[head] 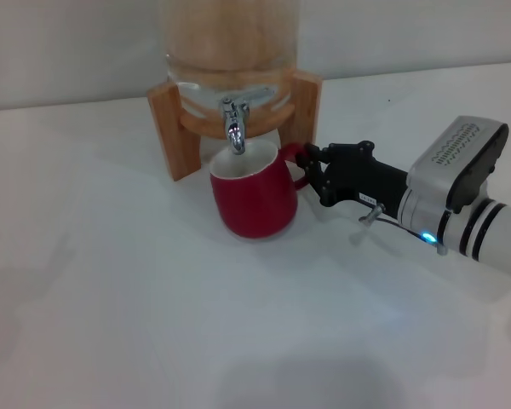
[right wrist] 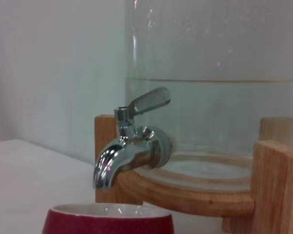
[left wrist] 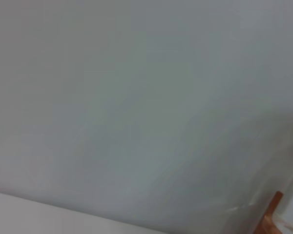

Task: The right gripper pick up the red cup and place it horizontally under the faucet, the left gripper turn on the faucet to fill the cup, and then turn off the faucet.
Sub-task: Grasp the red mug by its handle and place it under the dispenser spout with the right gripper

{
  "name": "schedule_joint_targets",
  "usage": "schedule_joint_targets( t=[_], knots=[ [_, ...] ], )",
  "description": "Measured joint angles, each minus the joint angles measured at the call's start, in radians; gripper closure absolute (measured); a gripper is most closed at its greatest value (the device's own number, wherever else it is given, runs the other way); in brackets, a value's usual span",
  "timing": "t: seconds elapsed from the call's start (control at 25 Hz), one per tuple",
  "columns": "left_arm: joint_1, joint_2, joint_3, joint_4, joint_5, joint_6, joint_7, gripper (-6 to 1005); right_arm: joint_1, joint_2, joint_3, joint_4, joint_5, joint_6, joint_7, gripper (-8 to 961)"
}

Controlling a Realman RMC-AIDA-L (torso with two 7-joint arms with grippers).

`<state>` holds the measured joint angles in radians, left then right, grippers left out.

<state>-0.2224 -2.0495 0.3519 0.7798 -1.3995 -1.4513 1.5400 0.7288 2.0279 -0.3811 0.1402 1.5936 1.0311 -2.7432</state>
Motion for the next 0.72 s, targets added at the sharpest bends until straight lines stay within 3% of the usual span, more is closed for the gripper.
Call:
schedule_joint_targets(
  t=[0.72],
  knots=[
    [0.002,-0.002,0.002,-0.002,0.002,0.000,0.000,123,0.009,0.000,0.047,0.039,-0.005,-0.007,-0.045,837]
  ],
)
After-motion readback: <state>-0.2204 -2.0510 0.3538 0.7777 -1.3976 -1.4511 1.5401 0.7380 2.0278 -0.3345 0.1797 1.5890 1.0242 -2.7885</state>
